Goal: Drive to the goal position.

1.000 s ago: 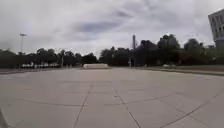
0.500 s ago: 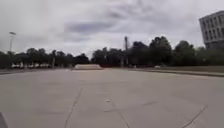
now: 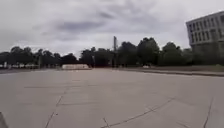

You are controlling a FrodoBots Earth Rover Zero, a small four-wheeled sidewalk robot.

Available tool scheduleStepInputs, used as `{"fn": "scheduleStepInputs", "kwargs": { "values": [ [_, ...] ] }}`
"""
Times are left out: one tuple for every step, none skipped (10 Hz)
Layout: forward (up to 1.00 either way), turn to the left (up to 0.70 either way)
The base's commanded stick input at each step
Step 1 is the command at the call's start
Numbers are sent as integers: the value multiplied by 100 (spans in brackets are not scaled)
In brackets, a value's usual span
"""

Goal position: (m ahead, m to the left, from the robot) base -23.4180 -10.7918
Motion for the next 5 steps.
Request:
{"fn": "scheduleStepInputs", "kwargs": {
  "values": [
    [100,-37],
    [100,-37],
    [100,-37],
    [100,-37],
    [100,-37]
  ]
}}
